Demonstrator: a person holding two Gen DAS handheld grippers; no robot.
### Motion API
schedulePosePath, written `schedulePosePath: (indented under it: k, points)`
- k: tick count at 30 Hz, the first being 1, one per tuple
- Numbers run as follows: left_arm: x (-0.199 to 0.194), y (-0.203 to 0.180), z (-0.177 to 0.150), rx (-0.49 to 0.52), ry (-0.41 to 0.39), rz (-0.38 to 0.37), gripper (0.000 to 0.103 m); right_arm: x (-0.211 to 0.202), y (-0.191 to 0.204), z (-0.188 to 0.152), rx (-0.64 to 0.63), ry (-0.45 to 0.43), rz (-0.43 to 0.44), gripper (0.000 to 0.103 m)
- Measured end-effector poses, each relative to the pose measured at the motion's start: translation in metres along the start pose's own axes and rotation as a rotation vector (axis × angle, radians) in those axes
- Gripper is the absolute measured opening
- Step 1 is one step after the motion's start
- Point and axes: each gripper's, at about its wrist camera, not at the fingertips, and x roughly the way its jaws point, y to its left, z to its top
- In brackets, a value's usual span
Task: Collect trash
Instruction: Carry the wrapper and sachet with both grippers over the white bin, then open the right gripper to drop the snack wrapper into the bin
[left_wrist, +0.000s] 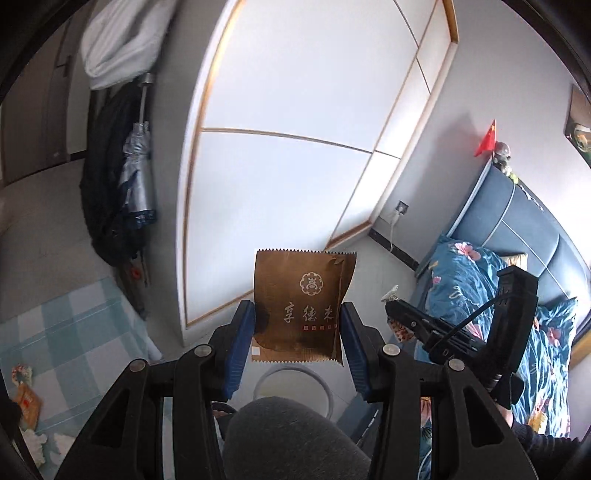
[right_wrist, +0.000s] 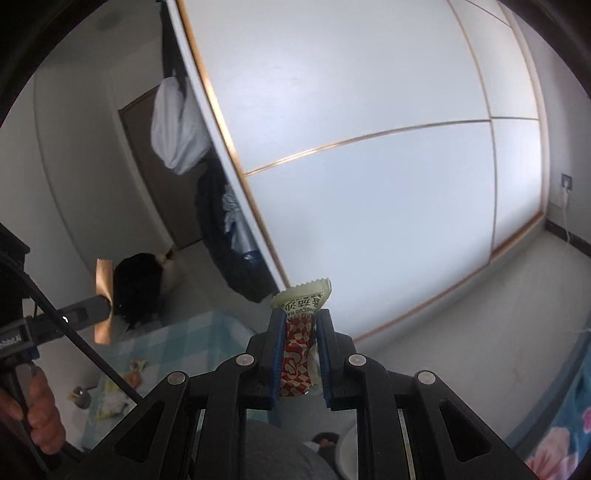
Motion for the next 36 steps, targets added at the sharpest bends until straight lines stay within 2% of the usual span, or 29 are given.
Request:
schedulePosePath:
  k: [2, 6, 9, 15, 20, 26, 33, 36]
  points:
    - [0.02, -0.011, 0.002, 0.015, 0.049, -0.021, 0.042, 0.0, -0.023, -0.01, 0.035, 0.025, -0.04, 0.016]
    - [0.061, -0.036, 0.003, 0.026, 0.176, -0.109, 0.042, 0.006, -0.059, -0.033, 0.089, 0.076, -0.097, 0.016]
    - [0.089, -0.049, 0.005, 0.038, 0.258, -0.139, 0.042, 0.014, -0.083, -0.054, 0.15, 0.125, -0.123, 0.016]
    - [0.156, -0.035, -0.001, -0.005, 0.48, -0.178, 0.042, 0.037, -0.117, -0.093, 0.246, 0.229, -0.133, 0.016]
    - [0.211, -0.014, -0.015, -0.08, 0.675, -0.189, 0.042, 0.067, -0.133, -0.119, 0.316, 0.307, -0.126, 0.016]
    - [0.272, 0.002, -0.041, -0.151, 0.961, -0.193, 0.042, 0.101, -0.15, -0.147, 0.398, 0.401, -0.111, 0.016]
    - [0.316, 0.021, -0.087, -0.178, 1.191, -0.148, 0.042, 0.129, -0.169, -0.167, 0.469, 0.477, -0.109, 0.016]
    - [0.324, 0.022, -0.1, -0.179, 1.235, -0.151, 0.042, 0.141, -0.171, -0.18, 0.489, 0.516, -0.107, 0.016]
